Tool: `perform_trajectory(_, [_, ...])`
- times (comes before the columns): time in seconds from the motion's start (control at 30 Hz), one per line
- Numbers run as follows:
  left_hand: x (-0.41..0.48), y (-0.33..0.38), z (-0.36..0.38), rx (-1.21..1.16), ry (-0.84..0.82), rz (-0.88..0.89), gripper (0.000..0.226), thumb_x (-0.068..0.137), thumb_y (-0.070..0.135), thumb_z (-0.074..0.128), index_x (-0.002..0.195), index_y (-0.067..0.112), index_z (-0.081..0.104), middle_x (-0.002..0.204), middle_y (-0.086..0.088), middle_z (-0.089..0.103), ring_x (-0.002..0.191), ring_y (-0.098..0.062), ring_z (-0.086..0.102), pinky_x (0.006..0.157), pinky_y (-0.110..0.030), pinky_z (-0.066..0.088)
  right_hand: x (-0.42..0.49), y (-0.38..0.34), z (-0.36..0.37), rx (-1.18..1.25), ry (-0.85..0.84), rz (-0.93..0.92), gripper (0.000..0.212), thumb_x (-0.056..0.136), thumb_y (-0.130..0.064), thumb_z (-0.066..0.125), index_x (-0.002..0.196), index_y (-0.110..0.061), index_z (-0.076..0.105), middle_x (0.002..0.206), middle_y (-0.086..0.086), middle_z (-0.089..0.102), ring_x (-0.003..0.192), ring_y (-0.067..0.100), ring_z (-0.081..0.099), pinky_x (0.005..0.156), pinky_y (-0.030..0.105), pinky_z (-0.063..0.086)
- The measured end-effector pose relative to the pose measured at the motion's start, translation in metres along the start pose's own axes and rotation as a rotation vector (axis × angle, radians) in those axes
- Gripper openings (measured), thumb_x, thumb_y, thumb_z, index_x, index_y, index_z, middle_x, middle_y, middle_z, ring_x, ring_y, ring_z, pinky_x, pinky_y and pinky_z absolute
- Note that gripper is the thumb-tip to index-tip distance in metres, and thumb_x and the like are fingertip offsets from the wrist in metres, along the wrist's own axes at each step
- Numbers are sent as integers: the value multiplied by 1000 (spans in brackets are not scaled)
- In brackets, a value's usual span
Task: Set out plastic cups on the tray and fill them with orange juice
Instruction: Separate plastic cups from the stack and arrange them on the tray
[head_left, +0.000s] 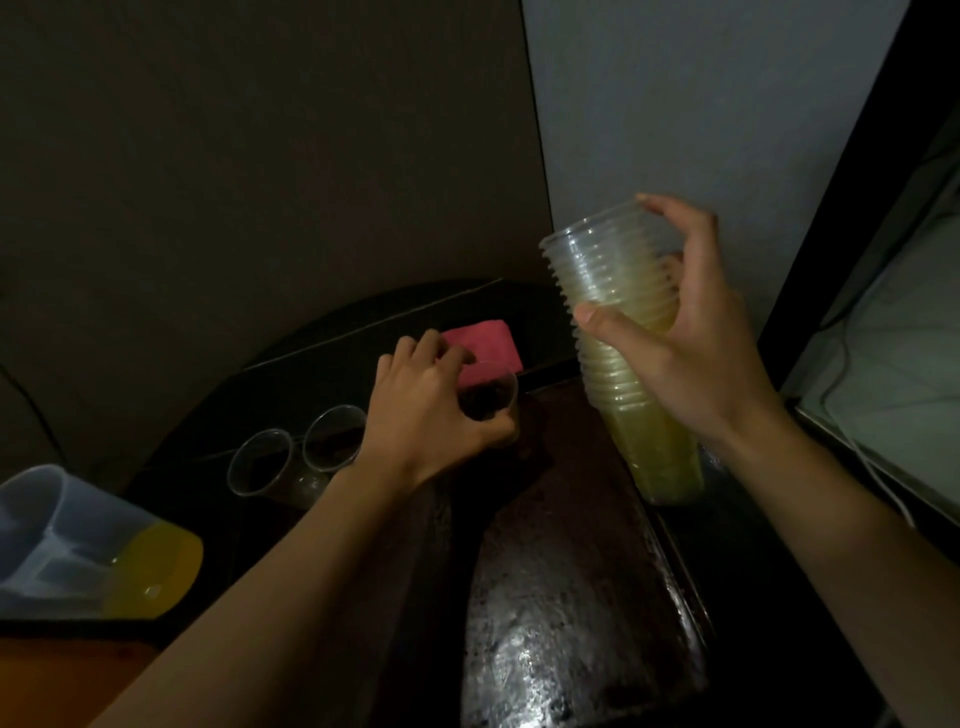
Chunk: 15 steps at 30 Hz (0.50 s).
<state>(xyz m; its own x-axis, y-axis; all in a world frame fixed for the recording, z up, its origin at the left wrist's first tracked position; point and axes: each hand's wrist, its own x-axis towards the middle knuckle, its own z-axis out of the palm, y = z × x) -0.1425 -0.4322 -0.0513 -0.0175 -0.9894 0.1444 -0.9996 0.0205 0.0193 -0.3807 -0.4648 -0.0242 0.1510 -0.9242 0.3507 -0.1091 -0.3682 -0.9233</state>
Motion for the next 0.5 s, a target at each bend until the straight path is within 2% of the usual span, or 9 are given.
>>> perform_trajectory(0.1, [-2, 0, 1, 0, -17, 9, 92, 68, 84, 41, 132, 21, 58, 129, -5, 50, 110, -21, 42, 84, -32, 29, 0, 0, 0, 9, -3, -8, 74, 86, -21, 79, 145, -29, 37, 110, -21, 56, 89, -18, 58, 66, 1, 42])
perform_trajectory(0.27, [-3, -2, 1, -18, -19, 3, 94, 66, 87, 41, 133, 22, 57, 127, -3, 49, 109, -19, 41, 85, -32, 31, 0, -2, 1, 7, -4, -6, 74, 86, -20, 78, 146, -29, 36, 108, -19, 57, 86, -17, 60, 64, 2, 44])
perform_trajectory(0.5, [0, -2, -3, -69, 4, -5, 91, 68, 84, 40, 134, 24, 57, 122, 0, 49, 109, -18, 42, 87, -33, 33, 1, 0, 1, -16, 1, -9, 73, 85, -24, 80, 144, -34, 37, 109, -19, 60, 91, -12, 61, 70, 4, 45])
